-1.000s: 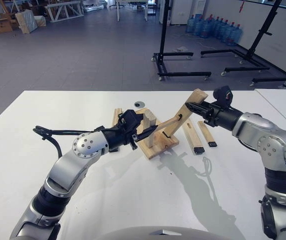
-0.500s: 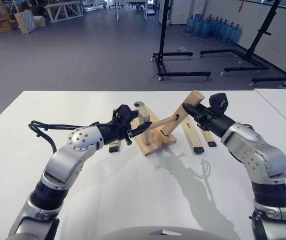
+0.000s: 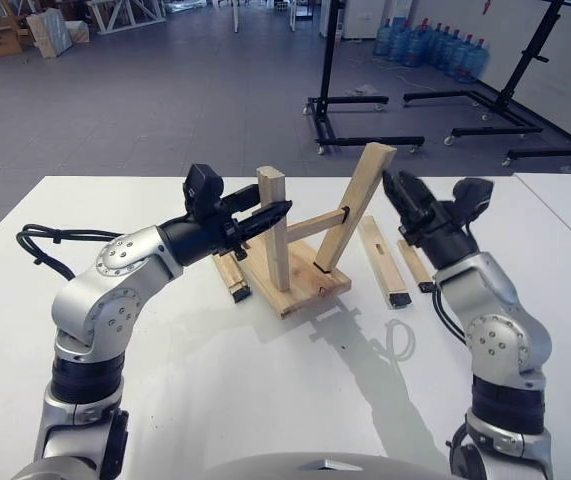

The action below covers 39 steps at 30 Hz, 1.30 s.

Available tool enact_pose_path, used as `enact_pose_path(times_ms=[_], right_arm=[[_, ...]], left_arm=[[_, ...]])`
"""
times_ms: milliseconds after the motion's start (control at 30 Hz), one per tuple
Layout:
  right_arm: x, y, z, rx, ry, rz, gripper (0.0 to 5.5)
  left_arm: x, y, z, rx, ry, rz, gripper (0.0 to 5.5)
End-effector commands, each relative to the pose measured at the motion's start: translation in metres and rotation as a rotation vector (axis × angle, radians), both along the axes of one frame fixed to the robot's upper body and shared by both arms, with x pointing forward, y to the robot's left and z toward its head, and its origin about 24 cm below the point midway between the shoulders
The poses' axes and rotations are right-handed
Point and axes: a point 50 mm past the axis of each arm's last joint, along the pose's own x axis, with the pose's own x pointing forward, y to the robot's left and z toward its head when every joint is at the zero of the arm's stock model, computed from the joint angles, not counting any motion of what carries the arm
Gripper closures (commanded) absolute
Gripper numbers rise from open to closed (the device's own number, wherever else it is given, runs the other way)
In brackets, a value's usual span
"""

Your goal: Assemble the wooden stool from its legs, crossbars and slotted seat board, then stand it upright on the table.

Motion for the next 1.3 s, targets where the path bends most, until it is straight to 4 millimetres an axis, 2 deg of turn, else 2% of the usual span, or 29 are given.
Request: enact_pose_path(times_ms=[33,100,167,200,433,533,600,700,733,800,833,867,900,933,967,1033,1067,1100,1133,1300], right_arm=[[0.009,-0.005,0.017,-0.024,-0.031,-0.024,3.48],[0.009,-0.009,0.015,-0.033,-0.017,-0.048,3.48],[0.009,-0.011,0.01,-0.034,0.002,-0.059,3.48],[0.008,-0.01,0.009,-0.041,0.006,-0.055,3.45],[0.009,-0.006,0.007,-0.04,0.011,-0.05,3.45],[0.01,-0.007,0.015,-0.003,-0.004,-0.046,3.45],[0.013,-0.005,0.03,0.024,-0.04,-0.03,3.45],[0.019,0.003,0.05,0.021,-0.085,-0.002,3.45],[0.021,0.004,0.062,0.018,-0.119,0.006,3.45],[0.022,0.005,0.102,0.04,-0.252,0.016,3.45],[0.021,0.005,0.119,0.054,-0.313,0.015,3.45],[0.024,0.005,0.12,0.06,-0.306,0.011,3.45],[0.036,0.008,0.092,0.044,-0.172,0.009,3.45],[0.044,0.013,0.056,-0.011,-0.03,0.02,3.45],[0.046,0.02,0.0,-0.121,0.139,0.049,3.45],[0.031,0.028,-0.094,-0.3,0.425,0.123,3.45],[0.021,0.028,-0.12,-0.333,0.506,0.131,3.45],[0.017,0.026,-0.13,-0.327,0.543,0.117,3.45],[0.018,0.025,-0.128,-0.32,0.529,0.1,3.45],[0.036,0.026,-0.094,-0.244,0.39,0.031,3.45]], left_arm=[[-0.022,-0.019,-0.013,0.115,0.007,-0.14,3.49],[-0.029,-0.02,-0.038,0.225,0.036,-0.109,3.49],[-0.033,-0.018,-0.055,0.257,0.067,-0.066,3.49],[-0.034,-0.017,-0.056,0.247,0.062,-0.056,3.21],[-0.033,-0.023,-0.047,0.193,-0.015,-0.086,2.24],[-0.031,-0.014,-0.023,0.117,-0.046,-0.103,2.09],[-0.025,-0.005,0.01,0.037,-0.125,-0.098,2.09],[-0.026,-0.003,0.06,-0.091,-0.261,-0.115,2.09],[-0.023,-0.003,0.077,-0.124,-0.323,-0.088,2.09],[-0.023,-0.009,0.106,-0.19,-0.411,-0.055,2.09],[-0.027,-0.014,0.112,-0.189,-0.434,-0.074,2.09],[-0.029,-0.021,0.101,-0.148,-0.393,-0.115,2.09],[-0.027,-0.03,0.073,-0.032,-0.322,-0.149,2.09],[-0.026,-0.036,0.044,0.067,-0.234,-0.185,2.09],[-0.023,-0.042,0.008,0.213,-0.165,-0.177,2.09],[-0.024,-0.049,-0.038,0.428,-0.136,-0.159,2.09],[-0.027,-0.053,-0.048,0.467,-0.148,-0.17,2.09],[-0.028,-0.057,-0.052,0.466,-0.156,-0.165,2.09],[-0.026,-0.058,-0.053,0.465,-0.165,-0.139,2.09],[-0.013,-0.056,-0.054,0.467,-0.201,-0.041,2.09]])
